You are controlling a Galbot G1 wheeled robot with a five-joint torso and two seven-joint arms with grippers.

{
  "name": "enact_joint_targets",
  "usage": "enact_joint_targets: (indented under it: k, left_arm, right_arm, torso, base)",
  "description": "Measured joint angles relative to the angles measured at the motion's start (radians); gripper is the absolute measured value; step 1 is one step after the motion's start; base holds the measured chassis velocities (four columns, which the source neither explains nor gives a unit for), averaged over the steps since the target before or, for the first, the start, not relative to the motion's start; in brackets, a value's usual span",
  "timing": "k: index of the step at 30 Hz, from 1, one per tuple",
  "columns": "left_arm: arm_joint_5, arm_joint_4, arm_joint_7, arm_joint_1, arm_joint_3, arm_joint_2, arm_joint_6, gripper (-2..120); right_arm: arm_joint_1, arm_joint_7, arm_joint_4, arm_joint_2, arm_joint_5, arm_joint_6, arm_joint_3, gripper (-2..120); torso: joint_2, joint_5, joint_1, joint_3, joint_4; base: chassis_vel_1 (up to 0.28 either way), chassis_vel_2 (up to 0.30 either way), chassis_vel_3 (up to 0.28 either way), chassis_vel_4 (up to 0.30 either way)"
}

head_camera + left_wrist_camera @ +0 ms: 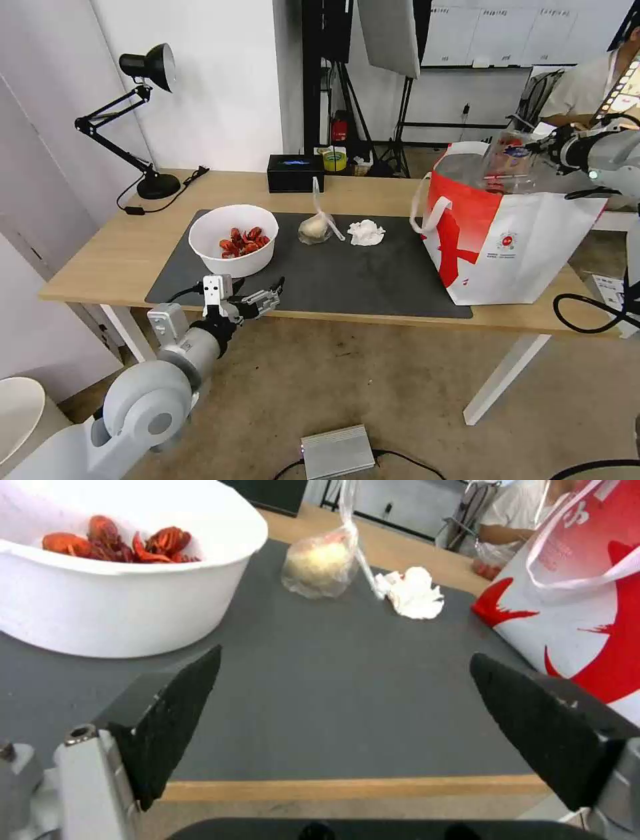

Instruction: Pick up the trash from the table and place it into the takeout bag.

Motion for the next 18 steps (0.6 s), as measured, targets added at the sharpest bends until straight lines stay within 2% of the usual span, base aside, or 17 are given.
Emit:
enact_joint_targets:
  k: [6, 18]
  left_arm:
    - [0.001, -0.001, 0.000, 0.001, 0.000, 0.002, 0.000, 100]
    - [0.004, 0.006, 0.002, 0.001, 0.008, -0.008, 0.000, 100]
  right_arm:
    - [0.005, -0.028, -0.029, 0.016, -0.052, 0.008, -0.013, 0]
    - [0.007, -0.048, -0.037, 0.032, -0.068, 0.030, -0.021, 0]
  torso:
    - [0.000, 0.0000, 0.000, 0.000, 0.0000]
    - [0.000, 0.0000, 0.000, 0.000, 0.0000]
  base:
    - [0.000, 0.000, 0.000, 0.000]
    - [0.000, 0.000, 0.000, 0.000]
